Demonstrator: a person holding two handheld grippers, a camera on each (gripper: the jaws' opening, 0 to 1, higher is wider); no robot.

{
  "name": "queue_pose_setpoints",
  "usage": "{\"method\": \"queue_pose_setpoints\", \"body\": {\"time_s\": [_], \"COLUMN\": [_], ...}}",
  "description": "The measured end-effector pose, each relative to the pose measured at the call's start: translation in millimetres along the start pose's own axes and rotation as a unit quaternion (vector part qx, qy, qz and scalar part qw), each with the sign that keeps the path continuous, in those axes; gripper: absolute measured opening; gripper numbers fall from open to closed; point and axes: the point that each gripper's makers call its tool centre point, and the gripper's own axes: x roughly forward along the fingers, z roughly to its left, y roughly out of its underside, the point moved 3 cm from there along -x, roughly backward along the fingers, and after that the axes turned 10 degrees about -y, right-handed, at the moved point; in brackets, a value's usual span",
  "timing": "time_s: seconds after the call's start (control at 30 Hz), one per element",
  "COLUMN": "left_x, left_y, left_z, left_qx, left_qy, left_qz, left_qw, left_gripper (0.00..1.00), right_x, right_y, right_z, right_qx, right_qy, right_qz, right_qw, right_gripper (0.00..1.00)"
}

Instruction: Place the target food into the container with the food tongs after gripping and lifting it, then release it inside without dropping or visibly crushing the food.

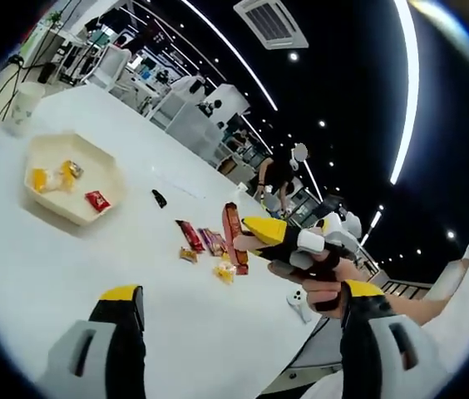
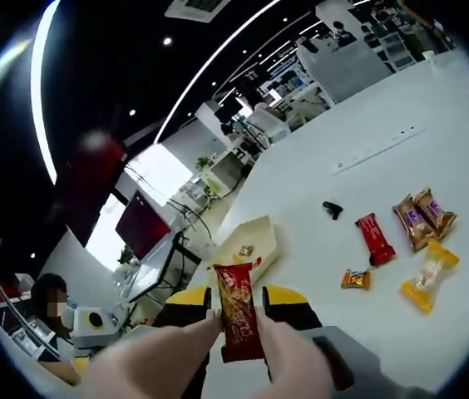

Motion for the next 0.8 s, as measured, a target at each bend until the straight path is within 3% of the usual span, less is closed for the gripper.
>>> {"method": "queue_pose_setpoints", "body": {"time_s": [0.17,0.8], "left_x": [-2.7,-12.9], "left_y": [-6.8,-8.8], "left_z": [8.5,21.0], "left_qx": [0.001,-0.009], "left_qy": [-0.011,-0.039], "left_qz": [-0.007,-0.014], "left_qw": [0.9999,0.9991], "left_gripper": [0.99,0.99], "right_x": [-0.1,-0.6], "right_y": [-3.4,-20.0], "right_z": [6.8,23.7], "right_qx": [0.003,-0.051], "right_qy": [-0.006,-0.048], "right_qz": [-0.009,0.004], "right_qw": [0.9999,0.9975], "right_gripper": [0.23,0.23]}}
